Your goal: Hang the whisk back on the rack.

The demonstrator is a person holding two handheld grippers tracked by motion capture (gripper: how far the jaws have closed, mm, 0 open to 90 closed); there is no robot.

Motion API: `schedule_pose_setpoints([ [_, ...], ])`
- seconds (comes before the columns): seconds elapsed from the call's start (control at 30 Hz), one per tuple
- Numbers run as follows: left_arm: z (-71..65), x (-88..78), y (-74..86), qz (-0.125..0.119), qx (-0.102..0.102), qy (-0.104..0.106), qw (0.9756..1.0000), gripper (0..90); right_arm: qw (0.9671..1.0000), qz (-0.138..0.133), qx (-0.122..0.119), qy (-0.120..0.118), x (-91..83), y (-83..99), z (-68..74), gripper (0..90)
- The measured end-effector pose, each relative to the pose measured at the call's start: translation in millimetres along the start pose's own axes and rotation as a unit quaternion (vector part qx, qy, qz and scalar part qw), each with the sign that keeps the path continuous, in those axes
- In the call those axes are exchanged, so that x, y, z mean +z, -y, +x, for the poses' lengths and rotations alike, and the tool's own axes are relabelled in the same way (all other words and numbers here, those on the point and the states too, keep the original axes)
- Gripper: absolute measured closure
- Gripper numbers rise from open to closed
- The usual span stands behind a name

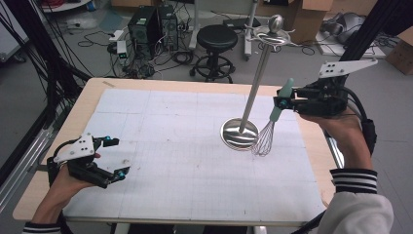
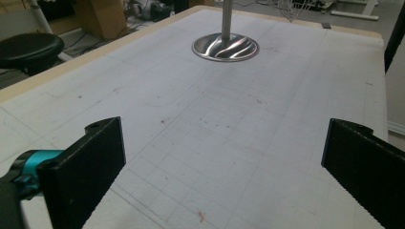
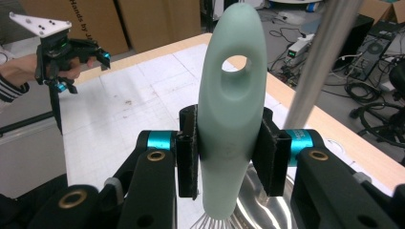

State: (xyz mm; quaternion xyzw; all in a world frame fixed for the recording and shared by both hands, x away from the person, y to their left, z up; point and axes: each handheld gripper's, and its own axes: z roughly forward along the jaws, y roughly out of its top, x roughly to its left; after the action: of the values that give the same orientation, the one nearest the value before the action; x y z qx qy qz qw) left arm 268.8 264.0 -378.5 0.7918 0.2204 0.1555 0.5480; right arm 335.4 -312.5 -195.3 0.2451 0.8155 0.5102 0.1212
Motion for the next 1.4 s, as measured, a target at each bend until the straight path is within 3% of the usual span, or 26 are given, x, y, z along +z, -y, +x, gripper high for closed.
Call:
schedule_pose_setpoints([
  [0.5,4.1,2.0,7.4,0.011,-0.011,0.001,0.9999,1.7,0.9997,0.015,0.012,0.016,-13.1,-18.2,-27.6,66.0],
  [0.53,4.5,1.9,7.4,0.011,-0.011,0.002,0.9999,1.7,0.9998,0.013,0.003,0.018,-15.4,-19.5,-30.9,66.0],
  [0.8,5.8,3.5,8.0,0.014,-0.016,0.003,0.9998,1.7,0.9996,0.017,0.006,0.02,-25.3,-29.5,-41.0,66.0],
  [1.4,7.4,0.8,7.7,0.014,-0.02,0.0,0.9997,1.7,0.9992,0.033,-0.007,0.022,-25.7,-55.3,-58.9,66.0],
])
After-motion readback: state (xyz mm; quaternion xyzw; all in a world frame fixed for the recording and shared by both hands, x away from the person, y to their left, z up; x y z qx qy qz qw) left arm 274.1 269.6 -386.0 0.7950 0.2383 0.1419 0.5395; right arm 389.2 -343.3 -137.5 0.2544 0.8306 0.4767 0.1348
